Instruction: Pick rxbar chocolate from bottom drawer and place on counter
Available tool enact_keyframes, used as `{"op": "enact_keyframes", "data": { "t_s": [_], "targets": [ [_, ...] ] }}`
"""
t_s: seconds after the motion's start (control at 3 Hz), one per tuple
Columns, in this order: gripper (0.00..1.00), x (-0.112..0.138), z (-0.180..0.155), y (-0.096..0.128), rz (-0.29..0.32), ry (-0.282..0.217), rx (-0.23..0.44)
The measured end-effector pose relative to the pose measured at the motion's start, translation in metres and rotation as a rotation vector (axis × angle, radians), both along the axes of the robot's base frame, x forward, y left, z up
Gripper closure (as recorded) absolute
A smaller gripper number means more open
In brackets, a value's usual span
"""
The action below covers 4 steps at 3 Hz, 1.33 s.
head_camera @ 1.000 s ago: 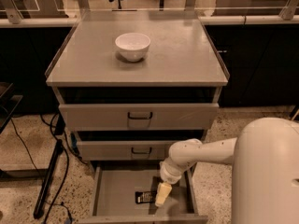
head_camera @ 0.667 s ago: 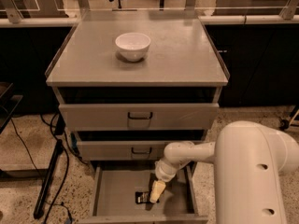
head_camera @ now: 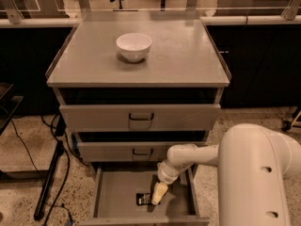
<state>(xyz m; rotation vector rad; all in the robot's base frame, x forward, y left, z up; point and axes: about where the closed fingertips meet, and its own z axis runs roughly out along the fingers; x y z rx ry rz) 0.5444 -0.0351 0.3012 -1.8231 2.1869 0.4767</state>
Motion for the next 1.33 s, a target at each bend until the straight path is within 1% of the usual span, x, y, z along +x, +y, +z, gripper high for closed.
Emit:
{"op": "enact_keyframes", "data": {
  "t_s": [0.33,0.67,1.0,1.33],
  "targets": [
    [0.0,0.016,-0.048,0.008,-0.036,0.01,-0.007],
    [0.0,0.014,-0.047,0.008,-0.03,0.008,-0.001],
    [0.0,0.007,-0.066,0.007,-0.006,0.054,0.028],
    [0.0,0.0,-0.087,0.007,0.015,0.098,0.037]
  ]
}}
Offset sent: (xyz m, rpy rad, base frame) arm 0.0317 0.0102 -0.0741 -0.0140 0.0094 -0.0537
